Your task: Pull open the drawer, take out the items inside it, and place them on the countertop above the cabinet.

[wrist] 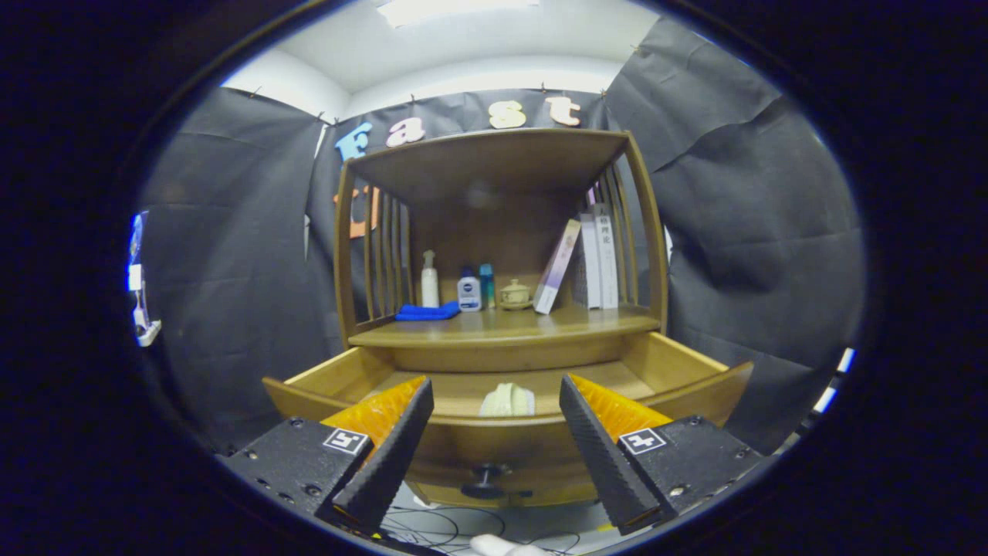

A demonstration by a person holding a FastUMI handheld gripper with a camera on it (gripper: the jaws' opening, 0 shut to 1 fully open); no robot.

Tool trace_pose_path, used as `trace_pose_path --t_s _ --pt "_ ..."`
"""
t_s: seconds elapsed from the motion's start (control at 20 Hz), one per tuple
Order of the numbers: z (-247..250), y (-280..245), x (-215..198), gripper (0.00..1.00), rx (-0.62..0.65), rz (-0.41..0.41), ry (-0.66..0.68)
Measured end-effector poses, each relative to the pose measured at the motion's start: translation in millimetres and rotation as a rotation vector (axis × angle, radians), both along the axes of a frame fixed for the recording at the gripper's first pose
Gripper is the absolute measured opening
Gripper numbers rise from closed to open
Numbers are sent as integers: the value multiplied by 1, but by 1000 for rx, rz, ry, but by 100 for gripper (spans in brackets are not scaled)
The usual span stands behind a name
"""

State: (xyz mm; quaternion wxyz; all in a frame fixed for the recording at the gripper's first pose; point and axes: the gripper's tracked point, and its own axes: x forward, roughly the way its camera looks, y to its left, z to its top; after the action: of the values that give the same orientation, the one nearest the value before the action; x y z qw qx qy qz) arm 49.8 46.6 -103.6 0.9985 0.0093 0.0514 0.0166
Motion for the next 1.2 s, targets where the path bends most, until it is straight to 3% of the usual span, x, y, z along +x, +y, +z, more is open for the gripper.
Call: trace_pose_path --t_s 0.15,0.35,0.55,0.95,1.2 --pt "35 -1 28 100 -1 8 -9" --pt "66 -13 78 100 38 -42 91" --pt "72 -6 124 100 122 -1 241" --pt "-19 11 177 92 13 13 653" --pt "-81 15 170 75 4 -4 909"
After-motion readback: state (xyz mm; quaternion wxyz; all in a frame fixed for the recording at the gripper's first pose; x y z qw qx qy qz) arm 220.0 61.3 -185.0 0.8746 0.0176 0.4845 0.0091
